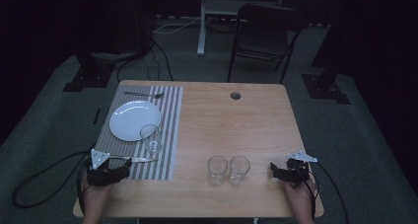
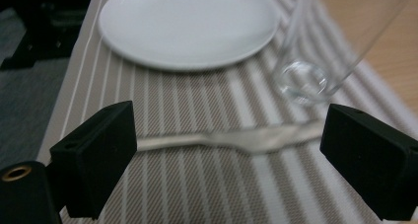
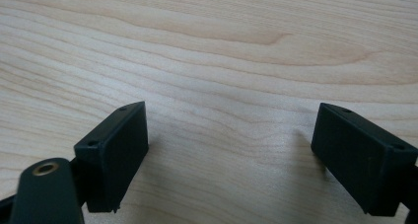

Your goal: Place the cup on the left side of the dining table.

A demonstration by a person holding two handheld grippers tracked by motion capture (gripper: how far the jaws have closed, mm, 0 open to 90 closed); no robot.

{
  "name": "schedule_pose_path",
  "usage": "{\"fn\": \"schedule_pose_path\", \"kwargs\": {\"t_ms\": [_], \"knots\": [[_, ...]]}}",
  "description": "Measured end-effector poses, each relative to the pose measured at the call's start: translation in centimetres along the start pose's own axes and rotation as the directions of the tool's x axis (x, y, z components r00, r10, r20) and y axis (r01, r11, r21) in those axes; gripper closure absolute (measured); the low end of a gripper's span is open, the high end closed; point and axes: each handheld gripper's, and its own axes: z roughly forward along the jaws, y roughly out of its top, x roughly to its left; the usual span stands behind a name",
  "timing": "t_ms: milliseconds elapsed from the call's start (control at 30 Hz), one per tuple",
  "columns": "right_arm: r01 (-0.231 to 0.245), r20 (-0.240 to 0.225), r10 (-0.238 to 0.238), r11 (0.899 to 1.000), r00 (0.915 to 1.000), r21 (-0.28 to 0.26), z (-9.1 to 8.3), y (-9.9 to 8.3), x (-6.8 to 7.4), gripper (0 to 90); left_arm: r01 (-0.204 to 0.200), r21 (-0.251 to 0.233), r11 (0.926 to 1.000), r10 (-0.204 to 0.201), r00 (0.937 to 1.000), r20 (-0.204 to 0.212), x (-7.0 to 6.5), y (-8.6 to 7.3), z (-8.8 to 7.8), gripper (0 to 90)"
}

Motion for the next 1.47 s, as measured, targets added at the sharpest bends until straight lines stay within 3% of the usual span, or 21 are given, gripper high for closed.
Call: {"fn": "schedule_pose_path", "kwargs": {"t_ms": [167,333,433,767,933,1467], "knots": [[0.000,0.000,0.000,1.000,1.0000,0.000,0.0,0.0,0.0,13.8,-0.002,0.061,0.9981,0.004,0.9997,-0.024,0.7,-1.2,0.1,7.7],[0.000,0.000,0.000,1.000,1.0000,0.000,0.0,0.0,0.0,13.7,0.017,0.142,0.9898,-0.011,0.9988,-0.048,1.6,-2.4,0.0,7.7],[0.000,0.000,0.000,1.000,1.0000,0.000,0.0,0.0,0.0,13.8,0.014,0.157,0.9876,-0.003,0.9975,-0.071,1.9,-3.0,0.0,7.8],[0.000,0.000,0.000,1.000,1.0000,0.000,0.0,0.0,0.0,13.8,0.017,0.160,0.9870,-0.005,0.9972,-0.075,2.5,-3.9,0.5,7.8],[-0.001,0.000,0.001,1.000,1.0000,0.000,0.0,0.0,0.0,13.7,0.047,0.169,0.9846,-0.033,0.9959,-0.084,2.8,-3.7,0.7,7.9],[-0.001,0.000,0.001,1.000,1.0000,0.000,0.0,0.0,0.0,13.7,0.055,0.168,0.9842,-0.039,0.9948,-0.094,2.6,-3.8,0.7,7.8]]}}
